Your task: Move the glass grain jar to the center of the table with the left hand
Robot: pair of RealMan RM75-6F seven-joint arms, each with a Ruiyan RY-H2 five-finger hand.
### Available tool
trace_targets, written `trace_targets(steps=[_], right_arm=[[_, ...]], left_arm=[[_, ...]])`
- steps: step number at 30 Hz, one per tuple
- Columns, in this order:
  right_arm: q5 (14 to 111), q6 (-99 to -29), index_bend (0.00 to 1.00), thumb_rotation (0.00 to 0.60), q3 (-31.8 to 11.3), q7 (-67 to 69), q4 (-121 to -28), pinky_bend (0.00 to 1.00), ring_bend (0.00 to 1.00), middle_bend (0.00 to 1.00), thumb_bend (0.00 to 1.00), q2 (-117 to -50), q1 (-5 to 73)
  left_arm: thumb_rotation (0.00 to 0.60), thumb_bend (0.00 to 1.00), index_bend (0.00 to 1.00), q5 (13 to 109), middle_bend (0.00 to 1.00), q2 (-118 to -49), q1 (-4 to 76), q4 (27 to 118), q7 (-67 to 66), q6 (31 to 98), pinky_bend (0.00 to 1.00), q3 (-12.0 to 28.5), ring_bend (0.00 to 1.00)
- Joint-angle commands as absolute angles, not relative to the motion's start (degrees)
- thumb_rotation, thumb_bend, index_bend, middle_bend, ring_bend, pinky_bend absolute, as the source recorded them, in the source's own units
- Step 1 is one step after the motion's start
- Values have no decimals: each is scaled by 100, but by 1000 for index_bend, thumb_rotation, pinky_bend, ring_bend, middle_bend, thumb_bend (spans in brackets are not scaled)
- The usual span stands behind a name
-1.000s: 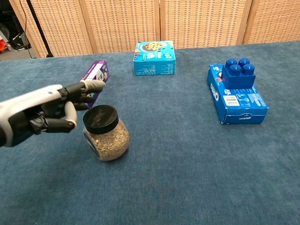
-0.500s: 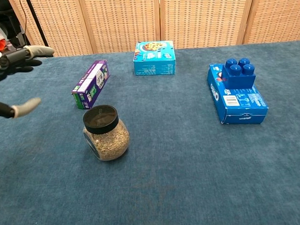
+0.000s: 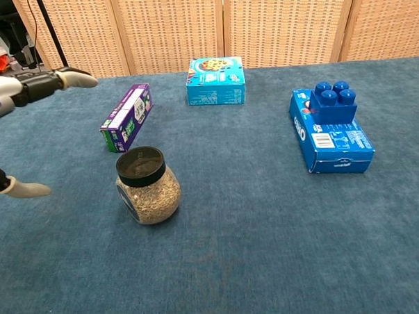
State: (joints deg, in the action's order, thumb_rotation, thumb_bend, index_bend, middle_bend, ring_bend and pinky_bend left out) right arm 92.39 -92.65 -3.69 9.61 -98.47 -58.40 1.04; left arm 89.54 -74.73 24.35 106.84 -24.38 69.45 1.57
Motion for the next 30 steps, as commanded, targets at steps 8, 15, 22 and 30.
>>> trace_targets(steps=[8, 15, 22, 30], right_arm=[[9213, -9250, 0, 600, -368, 930, -9853, 0, 0, 0, 0, -5846, 106], [9102, -9188, 0, 600, -411, 939, -9854, 0, 0, 0, 0, -5843, 133], [8964, -9076, 0, 600, -459, 891, -9860, 0, 0, 0, 0, -5859, 183], [8812, -8975, 0, 600, -516, 926, -9853, 0, 0, 0, 0, -5851, 226]], left_arm=[[600, 0, 0, 9334, 0, -8486, 2751, 9814, -3135, 6745, 0, 160, 0], [600, 0, 0, 9170, 0, -8826, 2871, 9418, -3476, 6577, 0, 256, 0], [600, 0, 0, 8862, 0, -9159, 3138, 9054, -3830, 6240, 0, 460, 0], [600, 0, 0, 8668, 0, -9542, 3440, 8663, -4080, 6111, 0, 688, 0]])
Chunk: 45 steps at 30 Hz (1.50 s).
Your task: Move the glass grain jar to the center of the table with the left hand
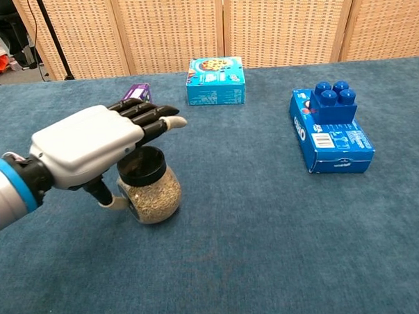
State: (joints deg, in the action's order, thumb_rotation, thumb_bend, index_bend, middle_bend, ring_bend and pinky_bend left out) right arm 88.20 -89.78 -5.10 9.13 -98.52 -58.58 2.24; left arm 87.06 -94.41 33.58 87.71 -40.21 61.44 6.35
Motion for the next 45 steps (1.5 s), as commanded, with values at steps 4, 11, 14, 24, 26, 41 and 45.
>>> trace_targets(steps=[4, 11, 14, 24, 26, 41, 45], right_arm=[[8818, -9015, 0, 600, -525, 962, -9855, 0, 0, 0, 0, -5835, 210], [8816, -9004, 0, 600, -527, 1018, -9854, 0, 0, 0, 0, -5816, 212], [8807, -8999, 0, 600, -532, 1036, -9851, 0, 0, 0, 0, -5812, 215], [8785, -9032, 0, 600, -575, 918, -9783, 0, 0, 0, 0, -5882, 230], [8809, -9070, 0, 600, -582, 847, -9756, 0, 0, 0, 0, -5923, 229], [8925, -9094, 0, 600, -564, 807, -9654, 0, 0, 0, 0, -6040, 266], [8811, -9015, 0, 600, -607, 859, -9642, 0, 0, 0, 0, -6032, 299]], left_arm=[[600, 0, 0, 8565, 0, -9678, 3551, 8533, -4174, 6063, 0, 752, 0], [600, 0, 0, 8319, 0, -9917, 3729, 8376, -4369, 6013, 0, 894, 0], [600, 0, 0, 8173, 0, -10035, 3792, 8322, -4519, 6007, 0, 985, 0], [600, 0, 0, 7459, 0, -10586, 4223, 7854, -5009, 5914, 0, 1438, 0], [600, 0, 0, 7325, 0, -10649, 4287, 7779, -5052, 5890, 0, 1494, 0], [600, 0, 0, 6366, 0, -11093, 4916, 7001, -5242, 5591, 0, 1961, 0], [600, 0, 0, 6226, 0, -11258, 5153, 6701, -5114, 5474, 0, 2101, 0]])
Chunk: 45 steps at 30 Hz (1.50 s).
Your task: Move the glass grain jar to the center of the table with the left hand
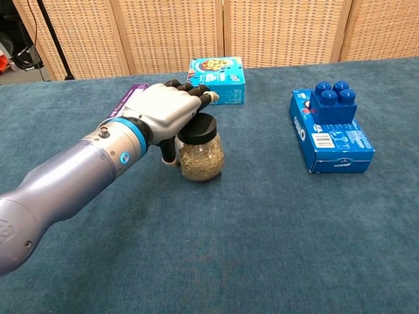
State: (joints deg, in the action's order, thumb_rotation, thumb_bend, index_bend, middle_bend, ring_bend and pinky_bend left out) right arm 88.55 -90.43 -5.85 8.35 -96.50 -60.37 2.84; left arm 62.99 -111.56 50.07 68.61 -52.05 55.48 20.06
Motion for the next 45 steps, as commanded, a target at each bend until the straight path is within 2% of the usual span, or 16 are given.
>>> trace_targets(steps=[1, 7, 13, 24, 27, 32, 45], right_arm=[[8788, -9003, 0, 600, -616, 872, -9639, 0, 0, 0, 0, -6028, 302], [8673, -8917, 0, 600, -652, 947, -9619, 0, 0, 0, 0, -6007, 331], [8673, -8893, 0, 600, -645, 954, -9631, 0, 0, 0, 0, -5999, 339], [8779, -8909, 0, 600, -589, 892, -9690, 0, 0, 0, 0, -6000, 333], [8793, -8905, 0, 600, -581, 886, -9702, 0, 0, 0, 0, -5996, 335], [8771, -8925, 0, 600, -594, 936, -9705, 0, 0, 0, 0, -5972, 325], [8636, -8856, 0, 600, -637, 1109, -9675, 0, 0, 0, 0, -5913, 335]], left_arm=[[600, 0, 0, 6221, 0, -11285, 5206, 6637, -5096, 5462, 0, 2124, 0], [600, 0, 0, 6099, 0, -11424, 5490, 6257, -5094, 5420, 0, 2236, 0], [600, 0, 0, 6187, 0, -11176, 5413, 6547, -4977, 5548, 0, 2079, 0], [600, 0, 0, 7139, 0, -9776, 4863, 8600, -4595, 5841, 0, 1174, 0], [600, 0, 0, 7323, 0, -9660, 4841, 8938, -4595, 5850, 0, 995, 0], [600, 0, 0, 7350, 0, -9879, 4924, 8929, -4784, 5851, 0, 922, 0], [600, 0, 0, 6740, 0, -10946, 5359, 7799, -5365, 5879, 0, 1382, 0]])
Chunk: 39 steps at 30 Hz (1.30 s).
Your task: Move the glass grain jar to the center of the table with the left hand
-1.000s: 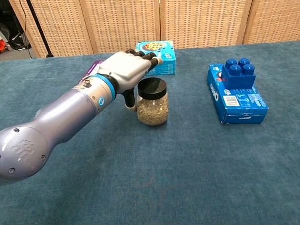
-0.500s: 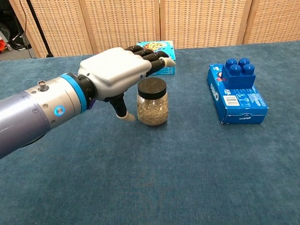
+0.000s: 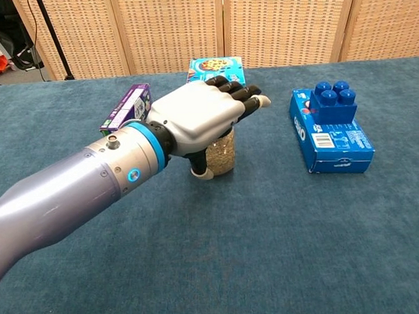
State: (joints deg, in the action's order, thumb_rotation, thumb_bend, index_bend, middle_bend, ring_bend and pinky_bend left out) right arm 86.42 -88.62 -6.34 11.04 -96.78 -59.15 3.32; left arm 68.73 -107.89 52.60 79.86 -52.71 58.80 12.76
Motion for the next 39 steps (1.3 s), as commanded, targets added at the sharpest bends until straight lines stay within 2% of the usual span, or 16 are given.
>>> trace_targets(steps=[1, 12, 26, 30, 39], right_arm=[[8628, -8849, 0, 600, -640, 1114, -9672, 0, 0, 0, 0, -5912, 338], [8455, -8720, 0, 600, -701, 1159, -9638, 0, 0, 0, 0, -5911, 387], [8213, -8551, 0, 600, -797, 1149, -9603, 0, 0, 0, 0, -5922, 462], [8206, -8553, 0, 600, -808, 1173, -9601, 0, 0, 0, 0, -5918, 463], [8370, -8660, 0, 600, -756, 1223, -9642, 0, 0, 0, 0, -5887, 416]], left_arm=[[600, 0, 0, 6693, 0, -11008, 5402, 7705, -5374, 5869, 0, 1431, 0], [600, 0, 0, 6128, 0, -11360, 5909, 6747, -5599, 5743, 0, 1964, 0], [600, 0, 0, 5721, 0, -11602, 6571, 5536, -5335, 5371, 0, 2330, 0], [600, 0, 0, 5756, 0, -11460, 6514, 5770, -5303, 5454, 0, 2243, 0], [600, 0, 0, 5953, 0, -10112, 5707, 7724, -5386, 6218, 0, 1850, 0]])
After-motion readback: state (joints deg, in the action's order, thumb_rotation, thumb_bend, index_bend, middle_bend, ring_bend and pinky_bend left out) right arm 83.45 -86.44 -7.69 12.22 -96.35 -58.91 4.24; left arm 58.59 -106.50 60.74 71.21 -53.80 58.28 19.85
